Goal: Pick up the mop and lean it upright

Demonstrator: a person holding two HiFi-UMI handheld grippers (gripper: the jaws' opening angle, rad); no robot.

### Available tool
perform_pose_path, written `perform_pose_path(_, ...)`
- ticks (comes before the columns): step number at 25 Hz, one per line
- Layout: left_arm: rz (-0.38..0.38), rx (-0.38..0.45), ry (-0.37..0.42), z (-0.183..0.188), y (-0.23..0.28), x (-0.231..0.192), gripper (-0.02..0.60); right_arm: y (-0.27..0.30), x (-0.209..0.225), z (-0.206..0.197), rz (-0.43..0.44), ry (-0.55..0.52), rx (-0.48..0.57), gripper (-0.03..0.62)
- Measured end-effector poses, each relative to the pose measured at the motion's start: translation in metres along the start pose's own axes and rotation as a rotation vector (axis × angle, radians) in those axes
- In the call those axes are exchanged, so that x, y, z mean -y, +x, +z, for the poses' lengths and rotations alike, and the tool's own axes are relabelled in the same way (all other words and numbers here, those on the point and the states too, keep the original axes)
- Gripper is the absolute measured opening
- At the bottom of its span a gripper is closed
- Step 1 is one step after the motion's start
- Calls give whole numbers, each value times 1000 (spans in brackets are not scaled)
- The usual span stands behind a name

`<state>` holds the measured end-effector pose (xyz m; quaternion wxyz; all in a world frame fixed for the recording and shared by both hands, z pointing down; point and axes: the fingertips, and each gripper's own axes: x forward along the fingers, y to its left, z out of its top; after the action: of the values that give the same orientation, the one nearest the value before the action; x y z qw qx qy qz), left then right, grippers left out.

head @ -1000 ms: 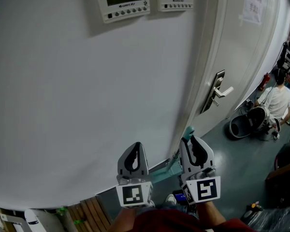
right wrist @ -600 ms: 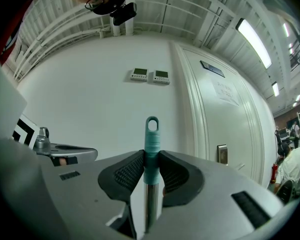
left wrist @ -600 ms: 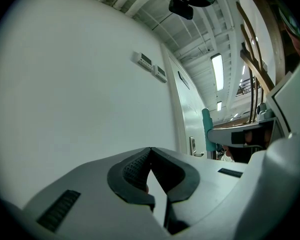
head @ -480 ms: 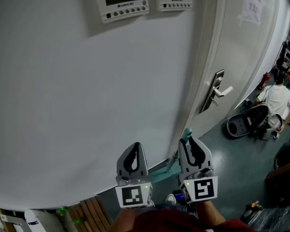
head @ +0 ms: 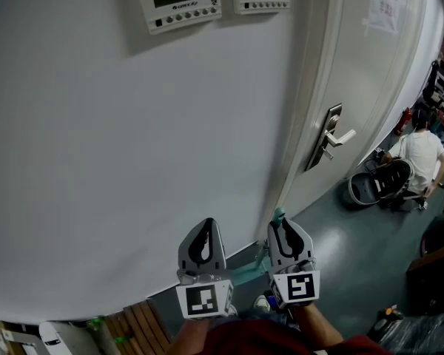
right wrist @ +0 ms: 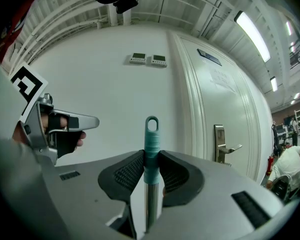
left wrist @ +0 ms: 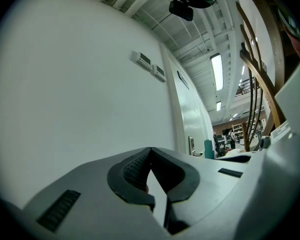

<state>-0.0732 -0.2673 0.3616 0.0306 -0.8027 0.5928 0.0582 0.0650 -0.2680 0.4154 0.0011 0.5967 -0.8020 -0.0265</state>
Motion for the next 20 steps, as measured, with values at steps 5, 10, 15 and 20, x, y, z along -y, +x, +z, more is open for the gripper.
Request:
perform_pose_path(5, -1, -5, 0, -2, 0, 2, 14, 1, 0, -23, 1, 5, -45, 106)
perform_pose_path(10, -1, -5, 13, -3, 1, 2, 14, 3, -3, -56, 17, 5, -78, 106)
perform_pose_path(15, 2, -7, 14, -4, 2, 1, 14, 6, -5, -81, 20, 0, -142, 106)
perform_pose_path(20, 6, -11, 12, -7, 3, -2, 14, 8, -9, -100, 17, 4, -203, 106)
